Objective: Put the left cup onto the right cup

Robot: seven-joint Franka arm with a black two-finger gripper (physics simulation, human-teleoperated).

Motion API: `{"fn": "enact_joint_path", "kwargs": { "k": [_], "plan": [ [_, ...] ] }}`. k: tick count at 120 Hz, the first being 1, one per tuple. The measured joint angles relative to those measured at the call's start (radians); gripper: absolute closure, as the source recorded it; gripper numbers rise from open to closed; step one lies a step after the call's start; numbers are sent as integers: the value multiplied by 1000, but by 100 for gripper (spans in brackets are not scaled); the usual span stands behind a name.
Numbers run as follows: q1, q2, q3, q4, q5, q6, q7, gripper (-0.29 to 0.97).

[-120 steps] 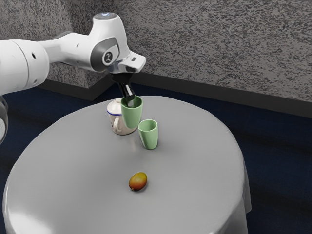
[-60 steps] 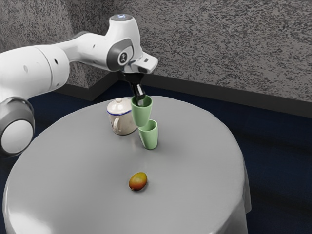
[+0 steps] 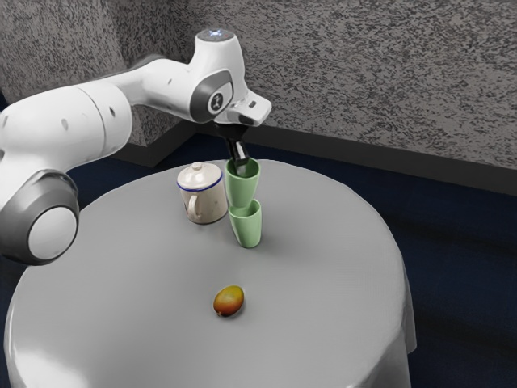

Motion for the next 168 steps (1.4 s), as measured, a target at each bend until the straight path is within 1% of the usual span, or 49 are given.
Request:
{"fn": "enact_joint_path", "kwargs": {
  "k": [29,71,97,117,129,146,168],
  "plan": [
    [-1,22,0,8,-21,14,6,79],
    [0,63,-1,27,-21,32,9,79],
    [-1,67,-1,26,-27,46,8,79],
    [-2,58,0,9,-73,40,0,42],
    [-2,52,0,-7,-97,36,-8,26],
    [1,44,2,-54,-119,34,-20,14],
    [1,27,25,-74,-119,20,-27,6]
  ]
}}
